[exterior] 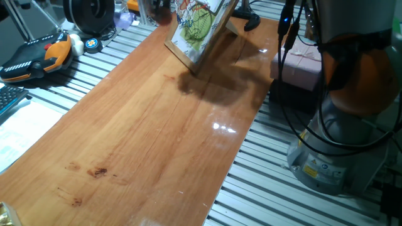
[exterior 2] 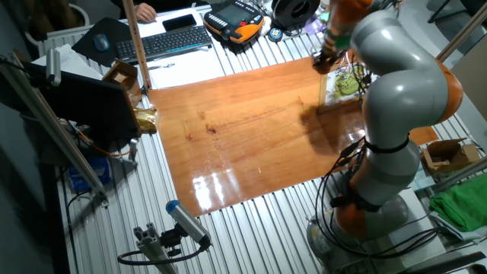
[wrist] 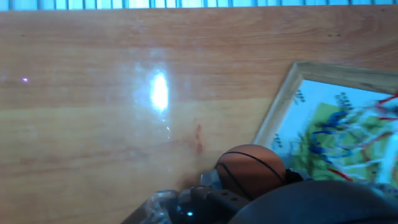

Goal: Grab a basketball, release it and shoot it into the basket

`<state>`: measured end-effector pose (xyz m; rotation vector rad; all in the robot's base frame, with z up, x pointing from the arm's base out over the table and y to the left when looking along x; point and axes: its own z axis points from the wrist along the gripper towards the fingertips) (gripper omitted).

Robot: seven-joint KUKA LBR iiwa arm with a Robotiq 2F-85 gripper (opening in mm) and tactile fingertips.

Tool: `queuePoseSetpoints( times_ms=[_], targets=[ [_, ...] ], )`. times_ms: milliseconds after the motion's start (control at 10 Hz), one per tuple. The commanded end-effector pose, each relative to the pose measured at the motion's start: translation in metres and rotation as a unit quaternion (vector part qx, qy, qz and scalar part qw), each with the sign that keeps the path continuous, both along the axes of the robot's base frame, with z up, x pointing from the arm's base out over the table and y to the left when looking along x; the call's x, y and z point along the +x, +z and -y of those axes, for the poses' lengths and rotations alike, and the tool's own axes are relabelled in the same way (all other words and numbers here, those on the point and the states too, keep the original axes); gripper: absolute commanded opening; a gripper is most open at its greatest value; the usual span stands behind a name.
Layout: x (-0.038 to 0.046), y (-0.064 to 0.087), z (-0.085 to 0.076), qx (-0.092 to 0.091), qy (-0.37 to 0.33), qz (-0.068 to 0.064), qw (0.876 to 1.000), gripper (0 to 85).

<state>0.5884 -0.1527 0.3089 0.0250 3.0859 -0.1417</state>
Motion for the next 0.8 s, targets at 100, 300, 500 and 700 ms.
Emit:
queuePoseSetpoints(
  times_ms=[100,300,500,700],
  targets=[
    [0.0026,0.035,0.020,-0.005,0.018,-0.005,1.000,0.7],
    [0.0036,0.046,0.043,-0.002,0.033,-0.007,0.999,0.7],
    [0.0074,0.058,0.067,-0.004,0.052,-0.010,0.999,0.7],
    [0.0106,0.062,0.092,-0.007,0.076,-0.013,0.997,0.7]
  ],
)
